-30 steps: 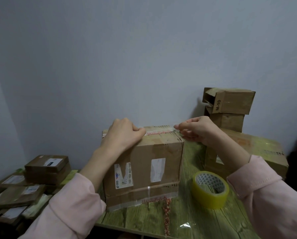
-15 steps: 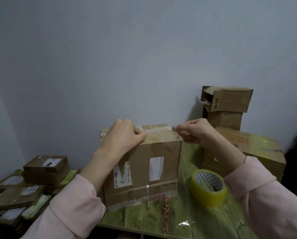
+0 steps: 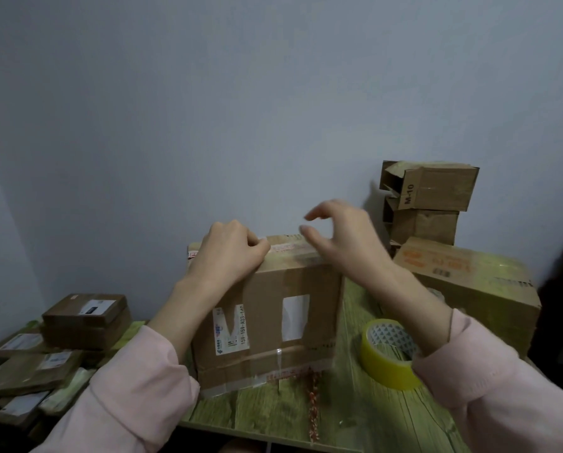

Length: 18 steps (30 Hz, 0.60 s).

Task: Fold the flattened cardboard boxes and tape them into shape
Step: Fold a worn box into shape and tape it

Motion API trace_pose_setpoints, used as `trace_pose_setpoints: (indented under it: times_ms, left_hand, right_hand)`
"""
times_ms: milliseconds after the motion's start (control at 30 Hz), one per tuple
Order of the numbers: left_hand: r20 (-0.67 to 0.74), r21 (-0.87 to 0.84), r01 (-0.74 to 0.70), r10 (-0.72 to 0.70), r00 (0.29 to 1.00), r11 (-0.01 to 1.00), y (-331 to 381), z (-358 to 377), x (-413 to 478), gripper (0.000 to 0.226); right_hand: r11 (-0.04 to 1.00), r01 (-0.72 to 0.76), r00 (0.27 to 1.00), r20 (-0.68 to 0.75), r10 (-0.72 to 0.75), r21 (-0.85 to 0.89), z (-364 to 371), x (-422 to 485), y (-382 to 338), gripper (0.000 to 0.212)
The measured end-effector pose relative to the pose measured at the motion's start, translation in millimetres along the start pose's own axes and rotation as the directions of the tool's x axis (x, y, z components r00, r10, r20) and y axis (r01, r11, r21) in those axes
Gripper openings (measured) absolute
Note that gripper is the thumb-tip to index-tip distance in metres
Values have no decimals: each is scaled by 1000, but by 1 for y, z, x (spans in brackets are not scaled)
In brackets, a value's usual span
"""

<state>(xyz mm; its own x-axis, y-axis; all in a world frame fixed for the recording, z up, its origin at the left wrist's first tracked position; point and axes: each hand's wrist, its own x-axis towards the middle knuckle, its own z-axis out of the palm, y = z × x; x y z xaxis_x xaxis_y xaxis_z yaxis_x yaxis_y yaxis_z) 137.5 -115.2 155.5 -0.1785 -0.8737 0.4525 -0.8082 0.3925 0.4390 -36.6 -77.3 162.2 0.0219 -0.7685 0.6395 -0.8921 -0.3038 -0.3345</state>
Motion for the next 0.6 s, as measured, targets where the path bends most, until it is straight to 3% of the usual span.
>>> trace_pose_setpoints:
  times_ms: [133, 233, 367, 467, 533, 600]
  left_hand:
    - [-34, 32, -23, 24, 999, 999, -3, 1, 1, 27]
    - [-64, 52, -28, 31, 997, 998, -4, 3, 2, 14]
    - [-141, 76, -176, 185, 973, 982, -11, 8, 5, 26]
    - [72, 82, -301, 296, 953, 950, -10, 7, -1, 32]
    - [204, 143, -339, 307, 929, 930, -11, 5, -7, 43]
    - [238, 157, -372, 331, 913, 915, -9, 1, -13, 56]
  right_hand:
    - [978, 210, 965, 163, -204, -19, 27, -18, -11, 34]
    - [967, 248, 953, 197, -231, -64, 31, -26, -12, 39]
    - [944, 283, 934, 272, -230, -172, 30, -27, -14, 48]
    - [942, 288, 925, 307, -226, -172, 29, -27, -12, 51]
    - [976, 210, 920, 348, -179, -53, 25, -22, -11, 45]
    - [986, 119, 919, 362, -155, 121, 18, -18, -10, 40]
